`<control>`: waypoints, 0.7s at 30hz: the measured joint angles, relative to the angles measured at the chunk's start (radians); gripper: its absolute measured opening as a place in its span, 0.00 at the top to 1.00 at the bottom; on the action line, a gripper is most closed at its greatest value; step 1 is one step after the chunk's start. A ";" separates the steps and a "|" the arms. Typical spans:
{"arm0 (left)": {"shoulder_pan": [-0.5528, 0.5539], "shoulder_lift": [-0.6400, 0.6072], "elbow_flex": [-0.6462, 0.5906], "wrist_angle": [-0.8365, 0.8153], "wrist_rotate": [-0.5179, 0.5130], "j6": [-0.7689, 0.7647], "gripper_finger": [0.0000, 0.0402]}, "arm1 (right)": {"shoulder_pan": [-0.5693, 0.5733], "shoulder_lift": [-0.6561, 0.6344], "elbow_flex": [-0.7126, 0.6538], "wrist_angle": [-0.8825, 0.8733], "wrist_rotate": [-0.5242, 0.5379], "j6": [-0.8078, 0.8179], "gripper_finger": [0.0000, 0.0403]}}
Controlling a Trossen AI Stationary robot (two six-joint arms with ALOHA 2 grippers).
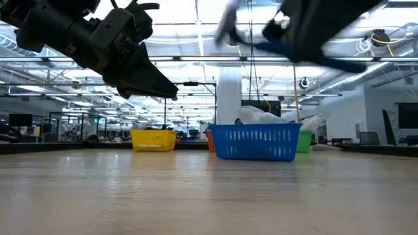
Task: Pick & Place Travel size toiletries
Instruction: Put the blue razor into the orange basket
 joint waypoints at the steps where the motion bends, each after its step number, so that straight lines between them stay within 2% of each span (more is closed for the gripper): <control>1: 0.000 0.000 0.000 0.000 0.000 0.000 0.87 | 0.000 -0.013 0.002 0.002 0.001 -0.005 0.96; 17: 0.000 0.000 0.000 -0.006 0.000 0.000 0.87 | 0.001 -0.061 0.002 -0.035 0.001 -0.024 0.96; 21: 0.000 0.000 0.000 -0.006 0.000 0.000 0.87 | 0.001 -0.061 0.003 -0.032 -0.038 -0.028 0.96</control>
